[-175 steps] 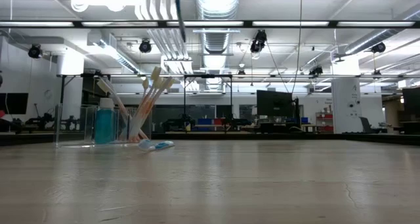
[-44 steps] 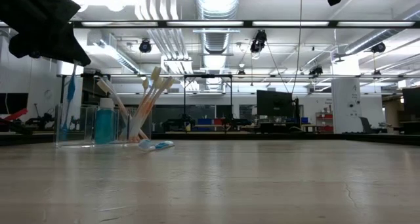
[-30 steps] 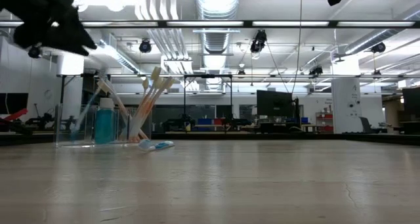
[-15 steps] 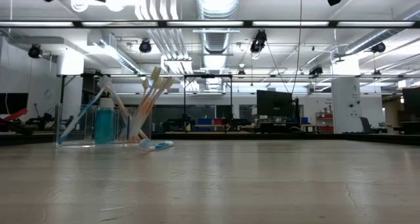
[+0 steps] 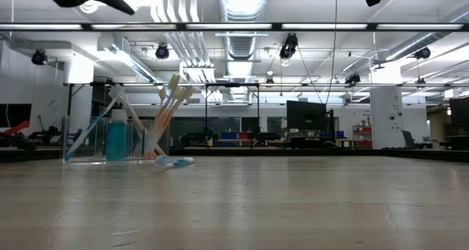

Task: Pick & Place toothbrushing station
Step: Put the blue toothbrush into the transparent organizer

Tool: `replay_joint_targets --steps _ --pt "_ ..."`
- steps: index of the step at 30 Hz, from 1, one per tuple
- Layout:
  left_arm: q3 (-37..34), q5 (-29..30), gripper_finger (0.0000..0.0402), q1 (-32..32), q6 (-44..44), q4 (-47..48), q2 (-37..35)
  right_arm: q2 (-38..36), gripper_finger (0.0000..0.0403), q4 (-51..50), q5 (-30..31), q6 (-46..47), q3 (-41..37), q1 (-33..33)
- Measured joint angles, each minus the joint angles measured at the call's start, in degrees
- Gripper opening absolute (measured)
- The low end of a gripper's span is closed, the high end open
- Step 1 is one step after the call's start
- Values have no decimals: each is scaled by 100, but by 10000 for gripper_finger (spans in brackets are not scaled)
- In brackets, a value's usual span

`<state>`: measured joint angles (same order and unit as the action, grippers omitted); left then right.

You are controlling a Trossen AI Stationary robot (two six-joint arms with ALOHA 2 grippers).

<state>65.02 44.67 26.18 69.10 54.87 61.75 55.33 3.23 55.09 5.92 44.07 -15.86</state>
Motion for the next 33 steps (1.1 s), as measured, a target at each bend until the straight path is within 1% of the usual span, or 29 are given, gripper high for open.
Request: replay_joint_targets --steps 2,4,7,9,13,17,21,23,25,27,29,32,33 --pt "-17 -234 185 -227 616 3 84 0 13 0 -1 -4 1 0" --pt "-21 -648 185 -498 1009 -11 193 0 13 -1 0 1 0 0" --pt "-37 -1511 185 -858 1140 -310 436 0 13 1 0 -1 0 0" --pt "-45 -1877 185 -982 973 -538 664 0 13 -1 -1 0 0 0" --pt "-40 -1994 185 -1044 677 -880 1209 0 13 1 0 1 2 0" --pt "-23 -2297 185 -1022 623 -1009 1701 0 13 -1 0 1 0 0" --pt "-45 -2740 185 -953 993 -1111 2139 -2 13 1 0 3 2 0" --pt "-45 -2844 185 -884 1031 -1212 2335 -2 13 0 0 -4 0 0" --pt "-50 -2791 185 -739 924 -1363 2505 -2 13 1 0 0 2 -2" --pt "-53 -2418 185 -495 713 -1626 2649 -2 13 1 0 -2 2 0" --pt "-53 -1658 185 -182 685 -1757 2767 -2 13 1 0 -3 2 0" --pt "-56 -223 184 329 1229 -1763 2940 -2 13 0 0 -4 1 -1" --pt "-56 162 184 461 1387 -1767 3005 -2 13 1 0 -5 2 -1"
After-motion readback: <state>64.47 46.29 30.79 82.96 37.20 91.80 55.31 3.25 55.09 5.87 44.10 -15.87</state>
